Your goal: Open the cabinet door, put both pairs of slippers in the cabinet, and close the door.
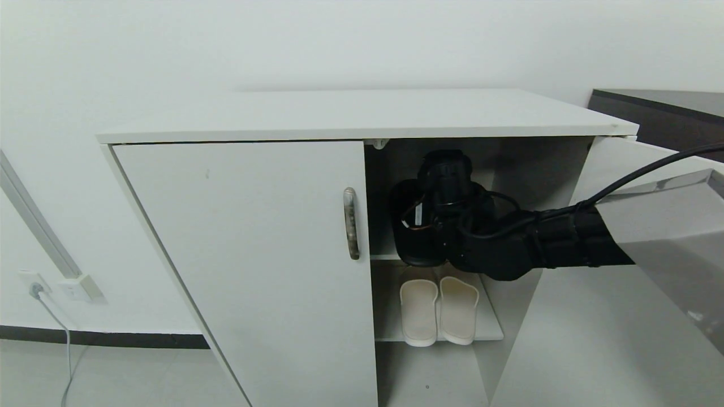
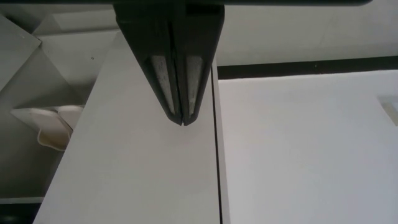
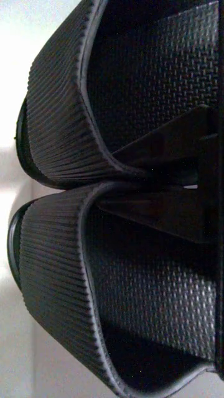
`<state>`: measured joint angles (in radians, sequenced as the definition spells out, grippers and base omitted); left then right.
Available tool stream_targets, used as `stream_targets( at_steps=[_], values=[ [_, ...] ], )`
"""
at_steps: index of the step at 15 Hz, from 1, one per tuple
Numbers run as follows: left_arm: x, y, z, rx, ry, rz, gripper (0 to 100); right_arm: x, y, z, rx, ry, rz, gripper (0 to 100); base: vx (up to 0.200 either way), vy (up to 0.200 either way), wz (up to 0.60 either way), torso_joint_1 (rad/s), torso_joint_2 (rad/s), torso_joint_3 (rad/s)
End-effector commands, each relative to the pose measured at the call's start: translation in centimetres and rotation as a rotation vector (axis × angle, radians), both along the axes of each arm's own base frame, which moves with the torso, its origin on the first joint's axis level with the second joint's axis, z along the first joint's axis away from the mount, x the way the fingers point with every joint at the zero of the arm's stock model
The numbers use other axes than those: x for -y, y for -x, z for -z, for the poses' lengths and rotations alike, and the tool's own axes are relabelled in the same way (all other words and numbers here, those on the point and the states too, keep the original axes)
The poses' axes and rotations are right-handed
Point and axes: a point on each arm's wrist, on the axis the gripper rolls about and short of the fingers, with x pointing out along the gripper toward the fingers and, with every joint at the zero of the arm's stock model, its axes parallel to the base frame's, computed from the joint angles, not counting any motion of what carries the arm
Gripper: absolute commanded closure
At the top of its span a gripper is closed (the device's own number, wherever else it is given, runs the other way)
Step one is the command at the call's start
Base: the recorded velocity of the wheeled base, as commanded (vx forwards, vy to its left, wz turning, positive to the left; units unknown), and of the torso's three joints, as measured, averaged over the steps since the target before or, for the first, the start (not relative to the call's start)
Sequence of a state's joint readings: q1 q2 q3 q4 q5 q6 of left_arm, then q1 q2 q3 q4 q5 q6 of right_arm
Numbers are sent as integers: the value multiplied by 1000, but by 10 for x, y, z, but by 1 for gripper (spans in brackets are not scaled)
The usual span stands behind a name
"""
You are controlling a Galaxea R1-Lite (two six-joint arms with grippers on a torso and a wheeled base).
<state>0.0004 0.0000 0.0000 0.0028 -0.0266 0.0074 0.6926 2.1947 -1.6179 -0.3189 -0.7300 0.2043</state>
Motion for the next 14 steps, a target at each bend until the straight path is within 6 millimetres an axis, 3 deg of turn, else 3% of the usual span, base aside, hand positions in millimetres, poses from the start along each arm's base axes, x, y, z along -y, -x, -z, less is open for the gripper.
stream_targets(
  at_steps=[1,8,9,12,14],
  values=[
    [0,0,0,1,0,-2,100,-1,-12,10,-6,11,13,100,0,0,0,0,0,0],
    [0,0,0,0,0,-2,100,0,-23,17,-7,25,31,100,0,0,0,0,0,0],
    [0,0,0,0,1,-2,100,0,-23,17,-8,26,31,0,0,0,0,0,0,0],
    [0,0,0,0,0,-2,100,2,-19,17,-17,34,29,0,0,0,0,0,0,0],
    [0,0,0,0,1,-2,100,6,-4,13,-30,45,17,0,0,0,0,0,0,0]
  ],
)
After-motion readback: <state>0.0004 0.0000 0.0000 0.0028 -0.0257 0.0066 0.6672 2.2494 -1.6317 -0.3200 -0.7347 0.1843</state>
